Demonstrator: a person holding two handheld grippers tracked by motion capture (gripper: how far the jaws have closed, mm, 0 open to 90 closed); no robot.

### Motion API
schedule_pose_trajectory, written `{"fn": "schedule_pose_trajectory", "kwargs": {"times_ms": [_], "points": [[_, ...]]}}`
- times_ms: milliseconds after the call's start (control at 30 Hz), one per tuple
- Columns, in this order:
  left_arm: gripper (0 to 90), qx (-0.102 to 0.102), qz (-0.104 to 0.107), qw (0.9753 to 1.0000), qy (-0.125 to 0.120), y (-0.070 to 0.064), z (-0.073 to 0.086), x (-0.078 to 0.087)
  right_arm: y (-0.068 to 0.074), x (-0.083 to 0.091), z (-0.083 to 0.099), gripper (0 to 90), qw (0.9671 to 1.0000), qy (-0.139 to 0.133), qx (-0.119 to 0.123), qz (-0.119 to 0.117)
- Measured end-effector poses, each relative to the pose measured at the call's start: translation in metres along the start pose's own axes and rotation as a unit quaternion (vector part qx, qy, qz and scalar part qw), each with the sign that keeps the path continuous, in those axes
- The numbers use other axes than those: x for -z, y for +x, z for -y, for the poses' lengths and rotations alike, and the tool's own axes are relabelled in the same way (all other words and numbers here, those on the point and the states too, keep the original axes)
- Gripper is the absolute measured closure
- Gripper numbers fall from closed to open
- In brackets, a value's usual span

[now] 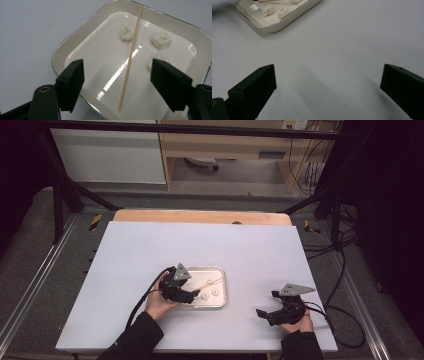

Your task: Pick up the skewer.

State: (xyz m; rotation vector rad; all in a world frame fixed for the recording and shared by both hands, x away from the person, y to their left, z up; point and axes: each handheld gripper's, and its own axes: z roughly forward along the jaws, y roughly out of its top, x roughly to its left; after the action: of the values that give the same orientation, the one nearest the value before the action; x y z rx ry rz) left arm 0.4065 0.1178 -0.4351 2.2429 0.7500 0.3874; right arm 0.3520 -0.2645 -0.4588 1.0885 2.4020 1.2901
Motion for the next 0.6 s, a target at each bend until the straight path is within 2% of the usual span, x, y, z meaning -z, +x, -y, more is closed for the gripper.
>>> {"fn": "schedule_pose_trajectory", "kwargs": {"times_ms": [200,600], "points": [[40.5,-0.006,0.003,0.9999,0.010,-0.0025,-0.0012,-0.0065,-0.0001,0.0000,-0.0001,1.0,1.0000,0.000,-0.001,-0.001],[62.9,-0.011,0.020,0.9997,0.013,-0.0036,0.0003,-0.0114,-0.0001,-0.0005,-0.0001,1.0,1.0000,0.000,-0.001,-0.002]]}}
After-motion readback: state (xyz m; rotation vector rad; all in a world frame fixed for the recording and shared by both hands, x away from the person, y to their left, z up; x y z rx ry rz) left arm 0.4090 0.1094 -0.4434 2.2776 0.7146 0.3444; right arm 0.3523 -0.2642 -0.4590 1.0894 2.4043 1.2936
